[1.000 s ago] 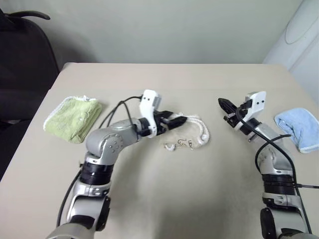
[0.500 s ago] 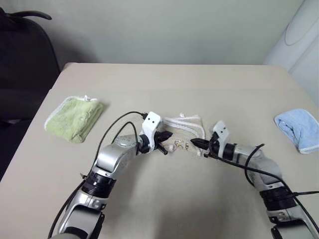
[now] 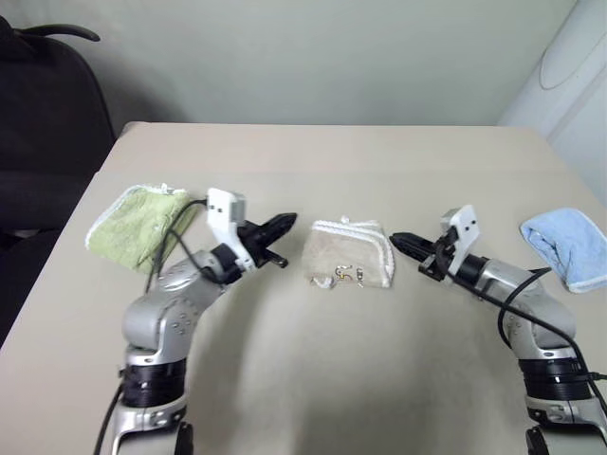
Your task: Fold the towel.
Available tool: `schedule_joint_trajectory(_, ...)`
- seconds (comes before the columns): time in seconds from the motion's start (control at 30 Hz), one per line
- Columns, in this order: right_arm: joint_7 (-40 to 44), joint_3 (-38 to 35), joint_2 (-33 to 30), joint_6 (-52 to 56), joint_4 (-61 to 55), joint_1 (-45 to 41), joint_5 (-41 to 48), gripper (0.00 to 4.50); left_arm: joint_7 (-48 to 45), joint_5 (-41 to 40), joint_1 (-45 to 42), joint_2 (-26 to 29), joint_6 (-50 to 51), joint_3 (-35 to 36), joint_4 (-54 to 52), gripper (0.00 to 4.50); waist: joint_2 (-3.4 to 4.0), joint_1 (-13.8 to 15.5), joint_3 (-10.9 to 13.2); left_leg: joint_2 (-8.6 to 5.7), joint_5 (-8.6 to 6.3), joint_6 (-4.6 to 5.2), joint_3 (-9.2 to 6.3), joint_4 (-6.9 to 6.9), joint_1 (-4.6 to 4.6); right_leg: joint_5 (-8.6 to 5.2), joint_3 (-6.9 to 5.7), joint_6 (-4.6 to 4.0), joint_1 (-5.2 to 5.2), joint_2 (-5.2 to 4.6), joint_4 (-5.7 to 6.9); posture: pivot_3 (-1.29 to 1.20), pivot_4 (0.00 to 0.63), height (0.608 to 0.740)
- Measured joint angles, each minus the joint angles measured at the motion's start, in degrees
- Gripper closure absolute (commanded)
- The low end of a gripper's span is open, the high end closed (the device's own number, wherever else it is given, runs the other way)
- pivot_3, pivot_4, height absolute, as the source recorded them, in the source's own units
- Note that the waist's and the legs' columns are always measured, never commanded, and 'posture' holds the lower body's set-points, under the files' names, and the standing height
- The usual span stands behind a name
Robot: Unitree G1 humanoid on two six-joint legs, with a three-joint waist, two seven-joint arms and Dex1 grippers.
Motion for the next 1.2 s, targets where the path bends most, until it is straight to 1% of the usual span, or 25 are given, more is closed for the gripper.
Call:
schedule_joint_trajectory(0.1, -0.56, -1.26, 0.13, 4.04, 2.14, -1.92, 2.25, 1.85, 0.41, 0.73, 5.17, 2.83, 0.47, 0.97, -0.38, 4.5, 0.0, -0.06, 0.0, 0.0, 0.0, 0.0, -0.02, -0.02, -0.01, 0.0, 0.01, 0.0, -0.04, -0.01, 0.0, 0.0, 0.15, 0.74)
schedule_joint_trajectory(0.13, -0.78, -1.7, 0.13, 4.96, 2.83, -2.38, 2.65, 1.45, 0.54, 1.01, 6.41, 3.21, 0.58, 1.03, -0.38, 4.5, 0.0, 0.02, 0.0, 0.0, 0.0, 0.0, -0.05, -0.01, -0.02, 0.0, 0.0, 0.0, -0.04, -0.02, 0.01, 0.0, 0.15, 0.74)
schedule_joint_trajectory(0.27, -1.16, -2.3, 0.51, 8.9, 7.61, -5.37, 4.41, 0.1, 1.51, 1.23, 10.82, 3.77, 0.69, 1.15, -1.02, 4.5, -0.01, 0.08, 0.0, -0.01, -0.01, 0.01, -0.06, -0.02, -0.02, 0.0, -0.02, 0.0, -0.04, -0.03, 0.0, 0.0, 0.15, 0.74)
schedule_joint_trajectory(0.3, -1.16, -2.33, 0.61, 9.8, 9.31, -6.19, 4.82, 0.04, 1.96, 1.3, 11.83, 3.74, 0.68, 1.14, -1.45, 4.5, -0.01, 0.02, 0.0, -0.01, 0.0, 0.01, -0.05, -0.03, -0.02, 0.0, -0.01, 0.0, -0.05, -0.04, 0.01, 0.0, 0.15, 0.74)
schedule_joint_trajectory(0.43, -1.15, -3.37, 1.63, 13.7, 16.27, -9.66, 6.48, 0.04, 3.14, 1.31, 14.84, 2.99, 0.65, 1.03, -2.36, 4.5, -0.01, 0.01, 0.01, -0.01, 0.0, 0.0, -0.05, -0.05, -0.02, 0.0, -0.02, 0.0, -0.07, -0.03, 0.03, 0.0, 0.15, 0.74)
schedule_joint_trajectory(0.57, -0.34, -3.51, 2.12, 16.39, 21.81, -13.33, 6.96, 0.04, 3.66, 1.22, 15.16, 2.2, 0.64, 0.97, -3.15, 4.5, -0.01, 0.05, 0.01, -0.01, 0.0, 0.01, -0.06, -0.05, -0.03, 0.0, -0.04, -0.01, -0.06, -0.03, 0.03, 0.0, 0.15, 0.74)
schedule_joint_trajectory(0.67, 2.35, -1.53, 2.23, 16.92, 23.9, -14.14, 6.81, 0.04, 4.15, 1.21, 15.13, 1.97, 0.64, 0.84, -3.53, 4.5, 0.0, 0.01, 0.01, -0.01, 0.0, 0.0, -0.05, -0.05, -0.02, 0.01, -0.04, -0.02, -0.06, -0.03, 0.03, 0.0, 0.15, 0.74)
schedule_joint_trajectory(0.8, 5.57, 3.24, 2.79, 16.69, 25.03, -14.72, 4.79, 0.04, 4.36, 1.17, 15.0, 1.65, 0.64, 0.48, -3.54, 4.5, 0.0, -0.03, 0.01, -0.01, 0.0, 0.0, -0.05, -0.04, -0.02, 0.01, -0.06, -0.02, -0.06, -0.02, 0.04, 0.0, 0.15, 0.74)
schedule_joint_trajectory(1.03, 8.15, 7.51, 5.43, 12.81, 26.3, -16.8, 0.79, 0.04, 4.56, 1.19, 14.56, 1.28, 0.64, -0.98, -3.54, 4.5, -0.01, -0.41, 0.0, 0.02, 0.0, 0.0, -0.07, -0.04, -0.01, 0.03, -0.09, -0.06, -0.06, 0.0, 0.04, 0.0, 0.15, 0.74)
schedule_joint_trajectory(1.13, 8.17, 7.45, 6.58, 11.55, 27.73, -17.44, -0.34, 0.63, 4.7, 1.19, 14.17, 1.13, 0.64, -1.34, -3.54, 4.5, 0.0, -0.63, 0.0, 0.04, 0.0, -0.01, -0.07, -0.03, -0.01, 0.04, -0.1, -0.08, -0.06, 0.01, 0.05, 0.0, 0.15, 0.74)
schedule_joint_trajectory(1.2, 8.15, 7.14, 6.86, 11.08, 28.63, -17.46, -0.76, 1.25, 4.8, 1.2, 14.14, 0.94, 0.64, -1.36, -3.54, 4.5, 0.0, -0.7, 0.01, 0.03, 0.01, -0.01, -0.07, -0.03, -0.02, 0.04, -0.11, -0.08, -0.06, 0.0, 0.05, 0.0, 0.15, 0.74)
